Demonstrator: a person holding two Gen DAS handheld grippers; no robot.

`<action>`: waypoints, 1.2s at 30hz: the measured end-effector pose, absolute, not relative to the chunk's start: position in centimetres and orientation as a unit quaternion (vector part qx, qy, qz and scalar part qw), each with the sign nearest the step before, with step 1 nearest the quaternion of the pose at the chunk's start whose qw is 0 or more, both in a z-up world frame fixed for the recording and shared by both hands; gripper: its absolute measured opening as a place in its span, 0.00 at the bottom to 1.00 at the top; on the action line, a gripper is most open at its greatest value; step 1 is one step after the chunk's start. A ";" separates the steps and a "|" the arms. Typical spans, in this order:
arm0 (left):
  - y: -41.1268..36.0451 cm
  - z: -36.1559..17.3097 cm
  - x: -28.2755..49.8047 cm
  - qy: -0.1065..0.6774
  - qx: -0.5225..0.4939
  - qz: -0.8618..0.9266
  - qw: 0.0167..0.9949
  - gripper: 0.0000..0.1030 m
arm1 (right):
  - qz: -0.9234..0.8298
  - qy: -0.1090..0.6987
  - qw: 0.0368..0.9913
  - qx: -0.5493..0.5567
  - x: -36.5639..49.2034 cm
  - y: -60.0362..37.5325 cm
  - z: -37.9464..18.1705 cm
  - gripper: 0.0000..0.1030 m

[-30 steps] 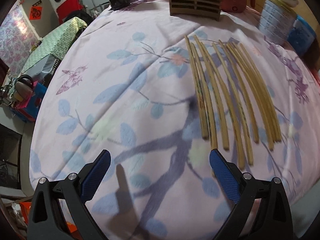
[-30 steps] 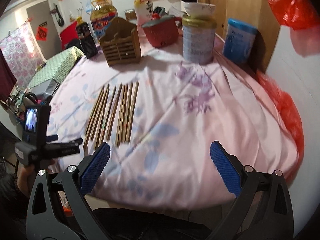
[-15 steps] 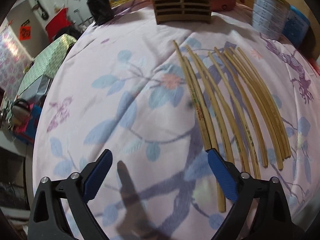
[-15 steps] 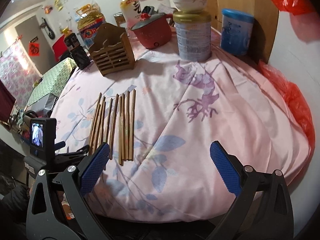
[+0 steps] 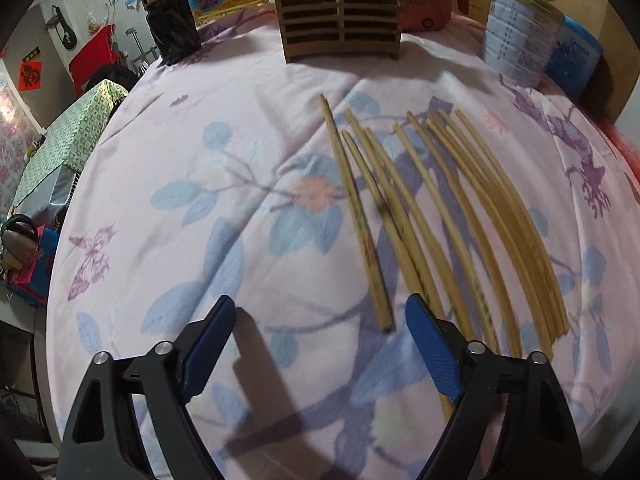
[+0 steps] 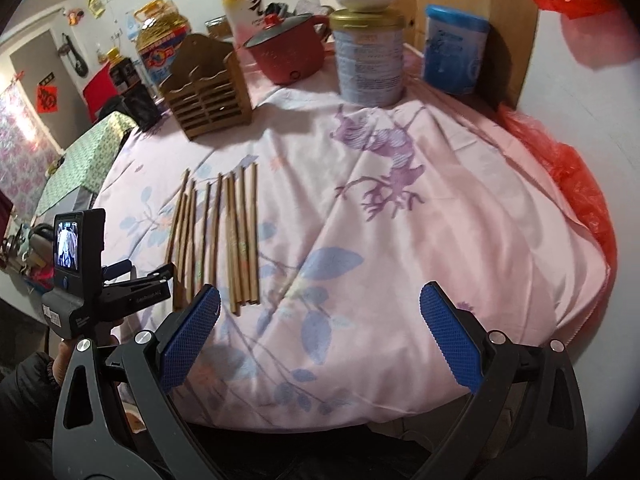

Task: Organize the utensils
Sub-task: 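Lower the left tool onto the chopstick row and close on one chopstick, then close the right tool on a chopstick while the left tool holds its chopstick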

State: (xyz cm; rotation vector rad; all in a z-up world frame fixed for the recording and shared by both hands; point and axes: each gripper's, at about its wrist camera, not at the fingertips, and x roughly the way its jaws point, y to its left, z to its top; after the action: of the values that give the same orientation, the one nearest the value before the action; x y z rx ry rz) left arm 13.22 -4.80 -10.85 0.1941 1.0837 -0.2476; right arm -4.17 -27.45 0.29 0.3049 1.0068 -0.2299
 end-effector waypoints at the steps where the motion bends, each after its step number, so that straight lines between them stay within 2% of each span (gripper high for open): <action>1: -4.8 -10.7 13.2 0.511 0.087 -0.126 0.846 0.59 | -0.114 0.477 0.859 0.148 -4.2 -27.8 0.3 0.94; 2: -4.9 -10.5 13.3 0.510 0.086 -0.134 0.846 0.36 | -0.115 0.475 0.859 0.151 -4.3 -28.0 0.4 0.94; 4: -4.7 -10.2 13.4 0.513 0.090 -0.140 0.842 0.06 | -0.113 0.471 0.860 0.157 -4.1 -28.2 0.4 0.94; 10: -0.1 -10.1 13.1 0.523 0.074 -0.089 0.844 0.06 | -0.074 0.476 0.861 0.161 -2.2 -27.3 -0.4 0.94; 13: 2.7 -9.9 12.6 0.533 0.053 -0.063 0.842 0.06 | -0.044 0.483 0.865 0.126 -0.9 -26.4 -1.6 0.93; 15: 3.8 -9.8 12.1 0.539 0.042 -0.053 0.840 0.06 | -0.021 0.496 0.864 0.088 0.0 -25.6 -3.5 0.83; 17: 3.9 -9.7 11.6 0.541 0.044 -0.049 0.839 0.06 | 0.017 0.527 0.845 0.085 0.7 -25.0 -5.9 0.59; 18: 3.9 -9.7 11.2 0.541 0.047 -0.047 0.838 0.06 | 0.028 0.534 0.840 0.093 0.8 -24.9 -6.5 0.56; 22: 3.9 -9.7 10.1 0.541 0.055 -0.042 0.838 0.06 | 0.056 0.538 0.833 0.116 1.3 -24.6 -7.7 0.54; 29: 4.3 -9.8 9.0 0.542 0.069 -0.044 0.836 0.06 | 0.078 0.563 0.822 0.030 1.3 -22.1 -10.6 0.50; 31: 4.3 -9.9 8.9 0.542 0.071 -0.043 0.836 0.06 | 0.076 0.547 0.833 0.014 1.0 -21.9 -10.7 0.49; 32: 4.3 -9.9 8.9 0.541 0.071 -0.043 0.837 0.06 | 0.068 0.541 0.838 0.010 1.0 -22.0 -10.6 0.43; 33: 4.3 -9.9 8.9 0.541 0.071 -0.043 0.837 0.06 | 0.048 0.537 0.842 0.012 1.2 -22.6 -10.7 0.43; 35: 4.4 -9.9 8.7 0.541 0.073 -0.043 0.837 0.06 | 0.013 0.533 0.844 0.059 1.6 -24.9 -10.6 0.34; 36: 4.4 -9.9 8.8 0.541 0.073 -0.044 0.837 0.06 | 0.011 0.530 0.844 0.084 1.6 -25.7 -10.3 0.34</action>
State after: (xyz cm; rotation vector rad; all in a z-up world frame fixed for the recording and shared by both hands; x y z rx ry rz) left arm 8.76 4.39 -9.90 0.1543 1.1446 -0.0926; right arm 1.61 -25.74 -10.27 0.1773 1.1185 0.0227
